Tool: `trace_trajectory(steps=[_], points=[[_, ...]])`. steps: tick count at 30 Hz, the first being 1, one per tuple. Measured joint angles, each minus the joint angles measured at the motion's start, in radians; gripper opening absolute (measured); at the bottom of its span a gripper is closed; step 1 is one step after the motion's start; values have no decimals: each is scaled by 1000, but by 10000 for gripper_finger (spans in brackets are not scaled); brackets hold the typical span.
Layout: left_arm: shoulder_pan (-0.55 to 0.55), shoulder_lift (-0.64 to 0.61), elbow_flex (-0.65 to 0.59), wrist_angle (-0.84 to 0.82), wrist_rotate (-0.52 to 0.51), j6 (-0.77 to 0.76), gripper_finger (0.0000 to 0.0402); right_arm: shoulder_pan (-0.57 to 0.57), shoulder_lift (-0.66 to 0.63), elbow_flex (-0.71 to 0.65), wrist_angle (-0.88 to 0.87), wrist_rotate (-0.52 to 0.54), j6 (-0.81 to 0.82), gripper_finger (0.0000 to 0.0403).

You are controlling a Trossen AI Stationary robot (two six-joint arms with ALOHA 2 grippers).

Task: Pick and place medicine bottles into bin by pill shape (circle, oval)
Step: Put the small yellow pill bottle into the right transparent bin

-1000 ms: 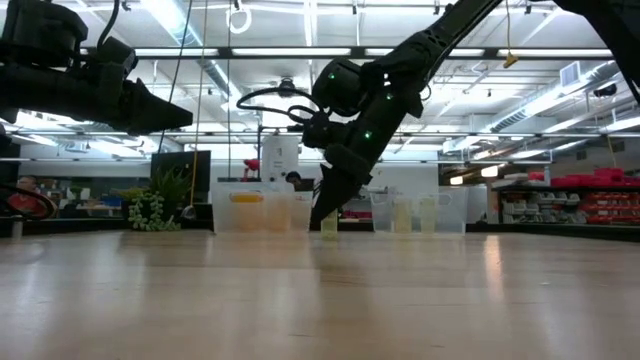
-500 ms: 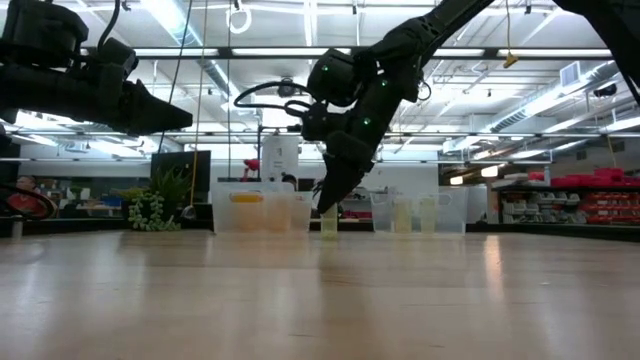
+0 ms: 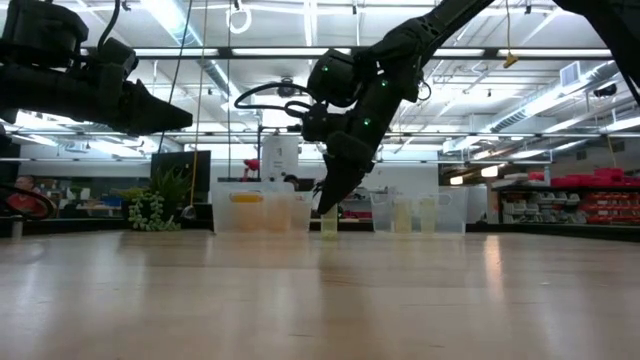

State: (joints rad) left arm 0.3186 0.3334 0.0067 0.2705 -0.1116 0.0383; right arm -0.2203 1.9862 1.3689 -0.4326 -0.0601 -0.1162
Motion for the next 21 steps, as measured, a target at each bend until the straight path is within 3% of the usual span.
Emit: trace_trajectory(steps=[21], points=[[0,0,0,1,0,0,172,0,0,0,-10,0,0,155]])
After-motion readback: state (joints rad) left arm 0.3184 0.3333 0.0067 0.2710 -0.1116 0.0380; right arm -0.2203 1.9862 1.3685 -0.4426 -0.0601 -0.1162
